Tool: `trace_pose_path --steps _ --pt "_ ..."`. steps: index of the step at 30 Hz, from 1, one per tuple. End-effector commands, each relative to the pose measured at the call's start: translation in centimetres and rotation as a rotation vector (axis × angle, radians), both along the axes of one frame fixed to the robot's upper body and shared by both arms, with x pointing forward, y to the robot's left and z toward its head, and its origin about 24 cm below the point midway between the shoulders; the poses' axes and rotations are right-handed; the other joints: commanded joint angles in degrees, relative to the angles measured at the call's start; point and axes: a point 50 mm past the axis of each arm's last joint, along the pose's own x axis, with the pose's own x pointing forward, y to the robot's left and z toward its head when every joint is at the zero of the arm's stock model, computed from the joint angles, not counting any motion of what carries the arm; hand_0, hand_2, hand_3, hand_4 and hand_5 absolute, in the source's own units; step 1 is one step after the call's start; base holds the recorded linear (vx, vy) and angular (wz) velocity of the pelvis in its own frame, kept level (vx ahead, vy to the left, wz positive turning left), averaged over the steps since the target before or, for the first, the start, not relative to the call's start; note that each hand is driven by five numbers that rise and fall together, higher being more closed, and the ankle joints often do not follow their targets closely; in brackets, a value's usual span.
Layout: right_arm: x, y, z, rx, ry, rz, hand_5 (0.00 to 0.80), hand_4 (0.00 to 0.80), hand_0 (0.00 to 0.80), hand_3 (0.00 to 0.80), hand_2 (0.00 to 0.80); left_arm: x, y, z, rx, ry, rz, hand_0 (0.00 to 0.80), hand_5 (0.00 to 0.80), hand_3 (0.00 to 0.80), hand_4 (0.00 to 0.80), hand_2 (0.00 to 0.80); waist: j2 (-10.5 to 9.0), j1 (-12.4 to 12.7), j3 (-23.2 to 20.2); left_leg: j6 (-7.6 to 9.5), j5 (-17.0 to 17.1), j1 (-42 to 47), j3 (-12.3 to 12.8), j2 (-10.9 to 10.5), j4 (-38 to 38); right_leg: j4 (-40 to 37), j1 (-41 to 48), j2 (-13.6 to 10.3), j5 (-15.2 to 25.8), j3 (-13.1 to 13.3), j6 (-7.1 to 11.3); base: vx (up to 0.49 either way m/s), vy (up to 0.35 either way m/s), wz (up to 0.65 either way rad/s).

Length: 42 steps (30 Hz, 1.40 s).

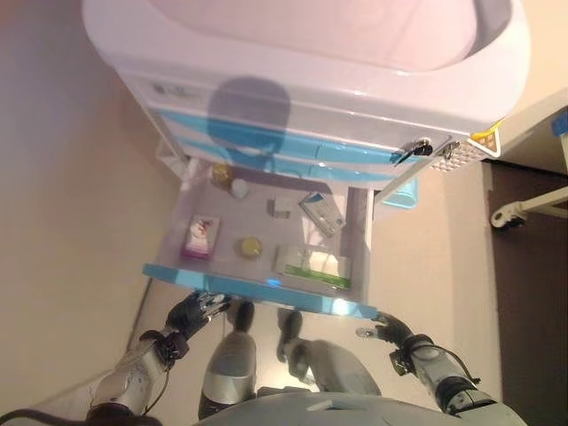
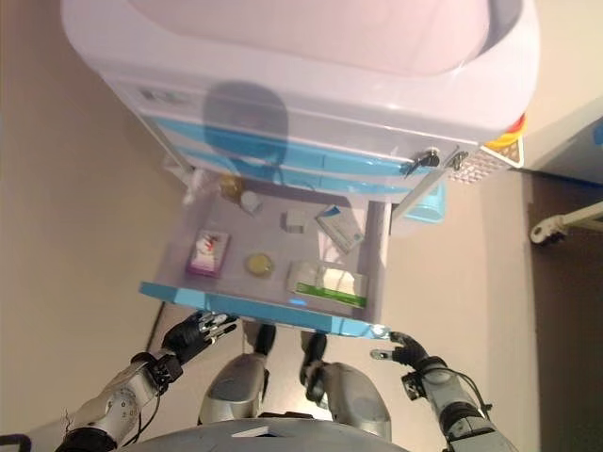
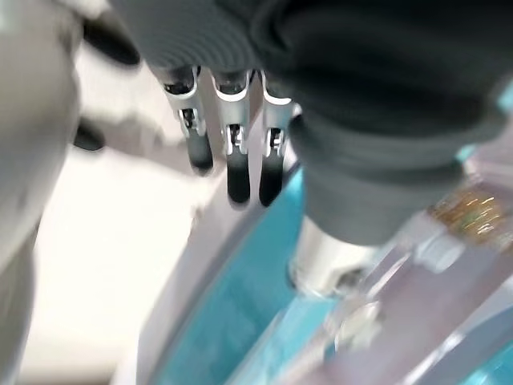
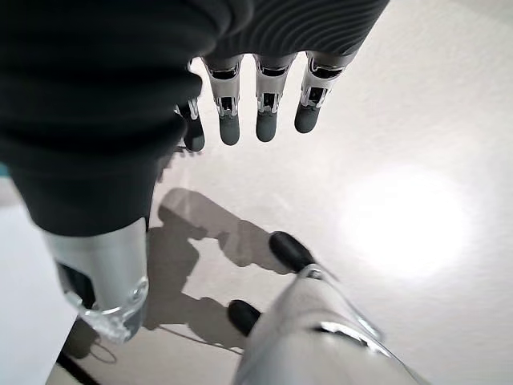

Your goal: Open the drawer and pick up the medicine

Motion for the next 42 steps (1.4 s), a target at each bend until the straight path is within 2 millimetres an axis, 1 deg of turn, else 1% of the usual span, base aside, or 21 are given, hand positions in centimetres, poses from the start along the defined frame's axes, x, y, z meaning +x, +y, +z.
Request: trace_pose_path --steps 1,3,6,8,11,12,13,16,23,24,25,28,29,31,33,35,37,38,39,40,42 --pt "-3.4 -2.7 -0.4 -0.069 0.093 0.029 0.000 0.000 0.000 0.000 0.000 1.6 5.7 1.6 0.278 -0.094 0.202 0.000 0.000 0.000 0.000 0.000 1.94 -1.55 -7.34 5.12 0.94 -2.22 3.19 -4.96 -1.08 1.20 -0.80 -4.35 3.11 2.87 6.61 0.042 0.018 -0.30" --pt "-3.4 -2.5 -0.4 -0.069 0.089 0.040 0.000 0.000 0.000 0.000 0.000 0.9 6.3 0.3 0.330 -0.005 0.261 0.000 0.000 0.000 0.000 0.000 1.71 -2.54 -7.17 5.20 0.88 -1.85 3.93 -4.72 -1.44 1.16 -0.99 -4.30 3.33 3.34 6.88 0.032 0.012 -0.31" --pt "-3.3 -2.4 -0.4 -0.076 0.081 0.038 0.000 0.000 0.000 0.000 0.000 -0.4 7.5 -1.2 0.462 0.128 0.319 0.000 0.000 0.000 0.000 0.000 1.23 -3.91 -7.24 5.21 0.75 -1.58 4.90 -4.46 -1.72 0.75 -1.12 -4.24 3.59 4.08 7.10 0.022 0.007 -0.25" --pt "-3.1 -2.4 -0.4 -0.081 0.071 0.030 0.000 0.000 0.000 0.000 0.000 -1.5 8.2 -1.9 0.558 0.217 0.310 0.000 0.000 0.000 0.000 0.000 0.95 -4.61 -7.23 5.17 0.66 -1.58 5.37 -4.42 -1.71 0.31 -1.10 -4.23 3.74 4.51 7.17 0.008 0.006 -0.07" --pt "-2.9 -2.8 -0.2 -0.091 0.044 0.002 0.000 0.000 0.000 0.000 0.000 -2.9 8.8 -2.7 0.641 0.328 0.278 0.000 0.000 0.000 0.000 0.000 0.70 -5.37 -7.21 5.14 0.51 -1.53 5.93 -4.45 -1.74 -0.34 -1.10 -4.21 4.03 4.95 7.28 -0.002 0.009 -0.20" --pt "-2.7 -3.1 0.0 -0.100 0.024 -0.021 0.000 0.000 0.000 0.000 0.000 -3.9 9.0 -3.2 0.664 0.388 0.266 0.000 0.000 0.000 0.000 0.000 0.62 -5.74 -7.21 5.13 0.35 -1.51 6.23 -4.47 -1.59 -0.73 -1.01 -4.26 4.18 5.17 7.31 0.000 0.010 -0.20" --pt "-2.7 -3.2 0.1 -0.102 0.020 -0.026 0.000 0.000 0.000 0.000 0.000 -4.2 9.0 -3.3 0.664 0.405 0.265 0.000 0.000 0.000 0.000 0.000 0.60 -5.81 -7.22 5.13 0.31 -1.49 6.30 -4.48 -1.56 -0.85 -0.97 -4.28 4.23 5.23 7.33 0.007 0.016 -0.14" --pt "-2.2 -4.3 0.7 -0.131 -0.037 -0.093 0.000 0.000 0.000 0.000 0.000 -6.8 8.8 -4.4 0.645 0.533 0.236 0.000 0.000 0.000 0.000 0.000 0.45 -6.41 -7.37 5.11 0.06 -1.17 6.79 -4.61 -1.50 -1.92 -0.53 -4.25 4.74 5.81 7.44 0.017 0.014 -0.14" --pt "-0.6 -6.4 2.7 -0.173 -0.175 -0.196 0.000 0.000 0.000 0.000 0.000 -12.7 6.7 -6.6 0.522 0.809 0.153 0.000 0.000 0.000 0.000 0.000 -0.29 -6.70 -7.90 5.05 -0.07 -0.56 7.87 -4.51 -2.51 -3.84 -0.19 -4.10 6.02 6.62 7.96 0.010 -0.006 -0.08" --pt "-0.4 -6.6 2.9 -0.179 -0.192 -0.202 0.000 0.000 0.000 0.000 0.000 -12.9 6.5 -6.7 0.515 0.821 0.144 0.000 0.000 0.000 0.000 0.000 -0.35 -6.69 -7.94 5.06 -0.09 -0.54 7.97 -4.50 -2.58 -3.96 -0.19 -4.05 6.09 6.70 7.99 0.004 -0.019 -0.20" --pt "0.2 -7.0 3.6 -0.185 -0.234 -0.221 0.000 0.000 0.000 0.000 0.000 -13.5 6.1 -6.9 0.498 0.842 0.135 0.000 0.000 0.000 0.000 0.000 -0.48 -6.74 -7.96 5.08 -0.18 -0.50 8.12 -4.48 -2.66 -4.11 -0.21 -3.97 6.20 6.83 8.04 -0.003 -0.018 -0.14" --pt "3.1 -7.7 6.5 -0.238 -0.413 -0.238 0.000 0.000 0.000 0.000 0.000 -14.9 5.3 -7.3 0.447 0.865 0.159 0.000 0.000 0.000 0.000 0.000 -0.92 -7.17 -7.84 5.15 -0.60 -0.43 8.55 -4.38 -2.62 -4.24 -0.32 -3.75 6.29 7.40 8.03 -0.011 -0.015 -0.08" --pt "3.7 -7.5 7.2 -0.249 -0.455 -0.230 0.000 0.000 0.000 0.000 0.000 -15.1 5.1 -7.4 0.442 0.865 0.159 0.000 0.000 0.000 0.000 0.000 -1.02 -7.26 -7.82 5.15 -0.65 -0.42 8.62 -4.35 -2.65 -4.30 -0.35 -3.71 6.32 7.51 8.02 -0.023 -0.017 -0.14" --pt "6.0 -6.6 10.2 -0.280 -0.631 -0.195 0.000 0.000 0.000 0.000 0.000 -15.5 4.5 -7.7 0.433 0.848 0.140 0.000 0.000 0.000 0.000 0.000 -1.41 -7.80 -7.65 5.12 -0.73 -0.49 9.02 -4.22 -2.86 -4.73 -0.60 -3.54 6.68 7.90 8.10 -0.044 -0.019 -0.13" --pt "7.1 -5.7 12.3 -0.258 -0.738 -0.182 0.000 0.000 0.000 0.000 0.000 -15.4 3.8 -7.9 0.424 0.830 0.108 0.000 0.000 0.000 0.000 0.000 -1.75 -8.19 -7.47 5.08 -0.79 -0.62 9.32 -4.03 -2.95 -4.89 -0.90 -3.48 6.92 8.02 8.24 -0.047 -0.019 -0.10" --pt "8.0 -4.5 14.6 -0.202 -0.864 -0.138 0.000 0.000 0.000 0.000 0.000 -15.3 3.0 -8.1 0.407 0.806 0.075 0.000 0.000 0.000 0.000 0.000 -2.11 -8.86 -7.32 5.12 -0.84 -0.64 9.76 -3.85 -3.19 -5.02 -1.24 -3.34 7.12 8.40 8.41 -0.039 -0.016 -0.10" --pt "8.4 -3.0 16.1 -0.146 -0.939 -0.071 0.000 0.000 0.000 0.000 0.000 -15.3 2.1 -8.4 0.383 0.794 0.071 0.000 0.000 0.000 0.000 0.000 -2.40 -9.33 -7.32 5.22 -0.94 -0.74 10.12 -3.76 -3.14 -4.89 -1.56 -3.22 7.08 8.68 8.44 -0.023 -0.011 -0.12" --pt "8.4 -2.2 16.7 -0.114 -0.967 -0.038 0.000 0.000 0.000 0.000 0.000 -15.4 1.7 -8.5 0.364 0.789 0.065 0.000 0.000 0.000 0.000 0.000 -2.60 -9.56 -7.25 5.31 -1.01 -0.90 10.27 -3.75 -3.02 -4.73 -1.77 -3.18 7.03 8.86 8.47 -0.032 -0.016 -0.12" --pt "8.4 -1.1 17.6 -0.073 -1.002 0.037 0.000 0.000 0.000 0.000 0.000 -15.4 1.2 -8.7 0.337 0.784 0.086 0.000 0.000 0.000 0.000 0.000 -2.85 -9.86 -7.19 5.38 -1.12 -1.06 10.61 -3.62 -2.95 -4.49 -2.09 -3.13 6.95 8.97 8.53 -0.034 -0.021 -0.13" --pt "8.4 -0.6 18.0 -0.050 -1.018 0.078 0.000 0.000 0.000 0.000 0.000 -15.4 1.0 -8.7 0.323 0.782 0.100 0.000 0.000 0.000 0.000 0.000 -2.99 -9.97 -7.16 5.38 -1.16 -1.16 10.74 -3.57 -2.88 -4.41 -2.22 -3.14 6.94 9.02 8.57 -0.036 -0.030 -0.13" --pt "8.0 1.3 19.1 0.042 -1.054 0.205 0.000 0.000 0.000 0.000 0.000 -15.4 0.6 -8.8 0.282 0.775 0.131 0.000 0.000 0.000 0.000 0.000 -3.58 -10.14 -7.10 5.43 -1.34 -1.44 11.05 -3.50 -2.69 -4.27 -2.53 -3.11 6.96 9.15 8.68 -0.025 -0.032 -0.09"
